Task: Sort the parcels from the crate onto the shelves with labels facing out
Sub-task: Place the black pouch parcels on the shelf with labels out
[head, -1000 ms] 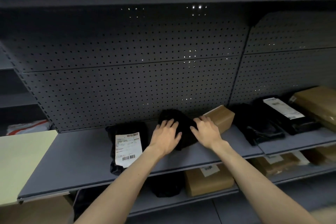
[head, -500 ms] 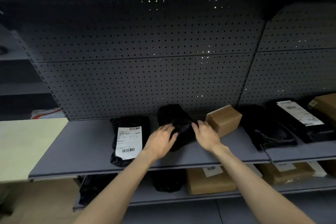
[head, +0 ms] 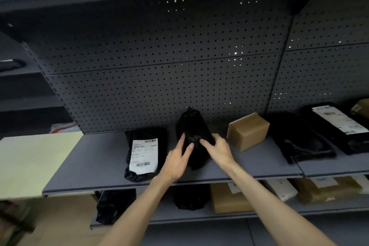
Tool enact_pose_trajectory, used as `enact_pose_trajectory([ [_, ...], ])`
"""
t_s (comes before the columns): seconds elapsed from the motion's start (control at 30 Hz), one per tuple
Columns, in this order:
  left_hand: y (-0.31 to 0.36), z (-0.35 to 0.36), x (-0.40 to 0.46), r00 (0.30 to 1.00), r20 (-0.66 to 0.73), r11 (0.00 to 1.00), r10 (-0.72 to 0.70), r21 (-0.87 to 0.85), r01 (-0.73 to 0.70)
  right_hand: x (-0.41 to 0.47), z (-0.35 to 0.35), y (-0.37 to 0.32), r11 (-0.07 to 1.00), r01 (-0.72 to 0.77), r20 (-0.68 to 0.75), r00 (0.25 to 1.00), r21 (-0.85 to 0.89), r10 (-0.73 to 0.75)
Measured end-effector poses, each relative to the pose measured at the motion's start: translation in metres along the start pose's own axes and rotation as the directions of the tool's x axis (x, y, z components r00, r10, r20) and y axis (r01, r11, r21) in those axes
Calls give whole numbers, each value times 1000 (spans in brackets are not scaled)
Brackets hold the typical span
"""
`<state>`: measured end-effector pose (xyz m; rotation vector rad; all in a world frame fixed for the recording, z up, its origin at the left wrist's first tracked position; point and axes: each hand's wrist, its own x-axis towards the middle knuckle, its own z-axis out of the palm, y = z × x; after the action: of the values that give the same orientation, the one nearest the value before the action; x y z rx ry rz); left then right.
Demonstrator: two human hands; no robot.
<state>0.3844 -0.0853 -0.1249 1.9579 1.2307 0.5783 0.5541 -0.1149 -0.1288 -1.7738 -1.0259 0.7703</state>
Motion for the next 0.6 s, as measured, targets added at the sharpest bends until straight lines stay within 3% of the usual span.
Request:
enact_pose_trajectory([
  [0.17,20,28,2,984,110,990,138,18,-140,-15,-25,18,994,6,-90,996,-113,-16],
  [0.3,16,39,2,982,143,992,122,24,-126,-23,-36,30,994,42,-45,998,-99,-47],
  [0.47,5,22,-1,998,8,996,62,64,-63,-26,-29,22,996,82,43,996,-43,-80],
  [0.6,1,3,2,997,-74,993,22,116,-14,-20,-21,19,993,105,12,994,-55,-105],
])
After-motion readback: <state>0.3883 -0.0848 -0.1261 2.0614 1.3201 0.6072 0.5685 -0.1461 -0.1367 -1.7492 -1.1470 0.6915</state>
